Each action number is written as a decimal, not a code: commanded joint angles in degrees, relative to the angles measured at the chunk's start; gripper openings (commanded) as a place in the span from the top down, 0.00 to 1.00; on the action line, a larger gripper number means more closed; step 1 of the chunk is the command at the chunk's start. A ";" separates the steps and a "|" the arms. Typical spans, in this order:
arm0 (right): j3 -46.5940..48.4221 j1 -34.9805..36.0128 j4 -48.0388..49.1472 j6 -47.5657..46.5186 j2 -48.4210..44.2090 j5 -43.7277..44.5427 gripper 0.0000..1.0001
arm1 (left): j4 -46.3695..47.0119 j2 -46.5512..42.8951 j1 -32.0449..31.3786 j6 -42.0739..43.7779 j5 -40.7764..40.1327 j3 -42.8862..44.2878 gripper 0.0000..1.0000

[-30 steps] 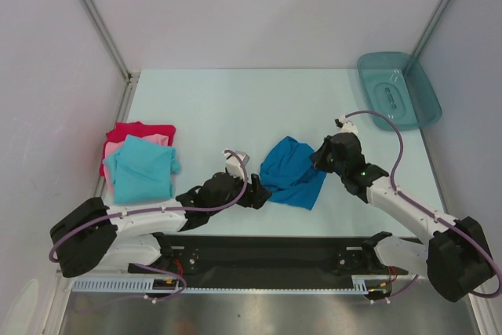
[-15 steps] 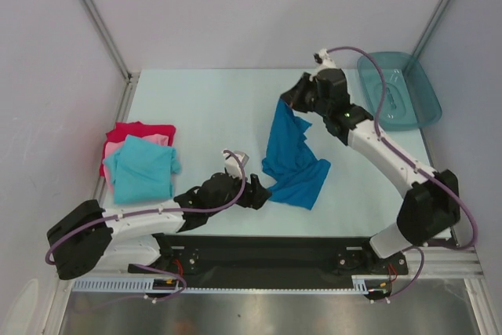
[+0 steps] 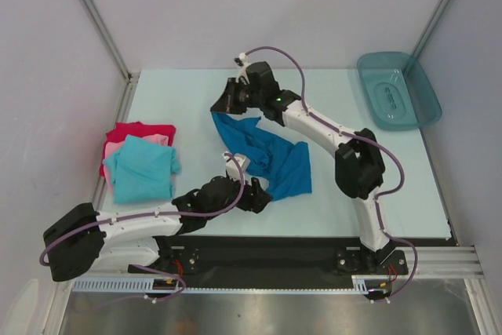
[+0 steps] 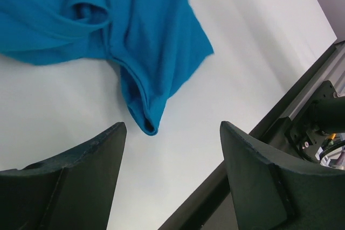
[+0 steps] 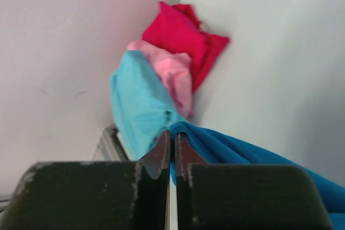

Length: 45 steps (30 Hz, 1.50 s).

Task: Fold and stack the t-shirts
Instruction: Flatten the tshirt out

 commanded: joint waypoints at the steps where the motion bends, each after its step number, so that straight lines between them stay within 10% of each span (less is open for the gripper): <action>1: 10.57 1.19 5.44 7.07 3.83 -8.47 1.00 | -0.61 -2.39 -0.77 -0.46 -1.63 -0.40 0.24; 9: 29.30 2.50 6.79 15.72 17.64 -18.41 0.96 | -1.49 -3.89 -1.20 -0.90 -2.43 -1.10 0.24; 10: 28.26 2.33 5.91 14.59 17.30 -18.07 0.66 | -1.67 -4.06 -1.29 -0.90 -2.60 -1.27 0.24; 13: 19.05 1.54 5.27 9.75 11.51 -13.68 0.25 | -1.67 -4.59 -1.56 -0.99 -2.95 -1.62 0.24; 15: 10.99 0.05 8.08 9.13 6.78 -11.39 0.16 | -1.32 -4.16 -1.56 -1.16 -2.87 -1.89 0.24; 28: -16.01 -3.74 -7.28 -4.84 -21.71 11.09 0.15 | -3.42 -3.62 -2.17 0.50 -4.71 -0.49 0.24; 34: -38.61 -4.17 -5.10 -4.59 -35.86 17.01 0.17 | -21.41 -2.58 -1.30 -1.95 -23.50 8.19 0.21; 45: -58.49 -3.30 2.47 -1.25 -43.53 16.39 0.19 | -22.07 -7.14 24.96 5.52 -14.22 11.82 0.19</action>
